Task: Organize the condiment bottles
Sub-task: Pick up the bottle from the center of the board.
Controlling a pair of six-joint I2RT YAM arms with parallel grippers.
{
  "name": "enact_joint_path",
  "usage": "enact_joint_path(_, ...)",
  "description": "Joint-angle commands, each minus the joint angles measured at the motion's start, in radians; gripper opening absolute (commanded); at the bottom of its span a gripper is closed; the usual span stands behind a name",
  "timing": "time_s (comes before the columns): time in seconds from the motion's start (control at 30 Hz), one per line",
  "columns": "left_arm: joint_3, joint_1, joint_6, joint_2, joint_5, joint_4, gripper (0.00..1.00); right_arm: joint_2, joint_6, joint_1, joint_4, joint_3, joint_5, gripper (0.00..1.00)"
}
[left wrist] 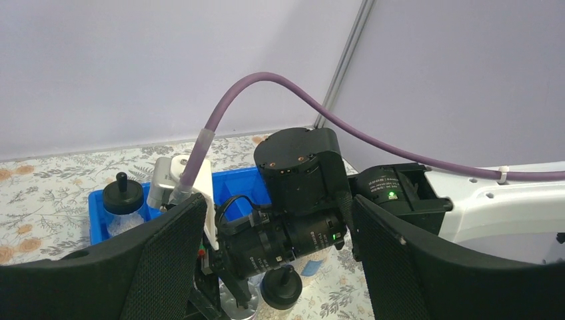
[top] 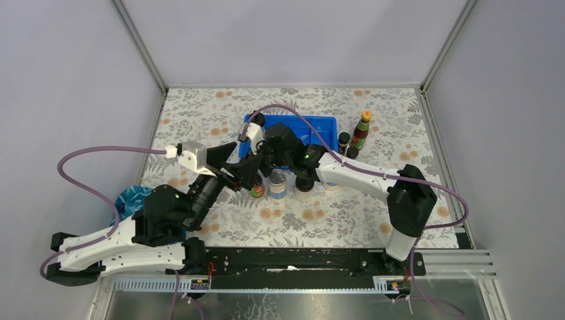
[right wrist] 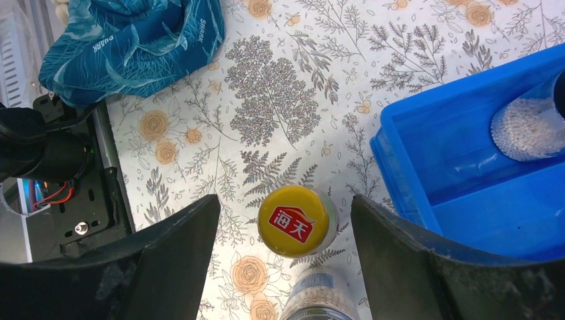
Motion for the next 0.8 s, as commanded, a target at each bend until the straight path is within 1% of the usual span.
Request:
enact_joint_path(0.0, -0.011, -0.007, 0.026, -0.01, 0.009, -0.009, 0.84, 0.014, -0.014, 0.015, 0.03, 0.049, -0.008, 0.79)
enact_joint_path(0.13, -0.012, -0.007, 0.027, -0.012, 0.01, -0.009, 0.84, 0.025, -0.013, 0.018, 0.03, 0.052, -0.01, 0.77)
enact_joint_path(0.23, -0.014, -0.007, 0.026, -0.012, 0.011, -0.008, 0.84, 0.03, -0.015, 0.018, 0.062, 0.052, -0.012, 0.75)
enact_joint_path(0.33, -0.017, -0.007, 0.025, -0.016, 0.011, -0.008, 0.84, 0.036, -0.015, 0.018, 0.063, 0.054, -0.014, 0.71)
enact_joint_path(0.47, -0.019, -0.007, 0.024, -0.021, 0.011, -0.009, 0.84, 0.046, -0.013, 0.019, 0.064, 0.058, -0.022, 0.63)
enact_joint_path(0.53, -0.02, -0.007, 0.024, -0.022, 0.011, -0.008, 0.84, 0.049, -0.011, 0.018, 0.064, 0.06, -0.025, 0.57)
enact_joint_path(0.63, -0.022, -0.007, 0.024, -0.021, 0.011, -0.008, 0.84, 0.052, -0.012, 0.018, 0.06, 0.061, -0.024, 0.52)
enact_joint_path(0.77, -0.02, -0.008, 0.026, -0.018, 0.012, -0.008, 0.84, 0.056, -0.011, 0.018, 0.055, 0.059, -0.023, 0.43)
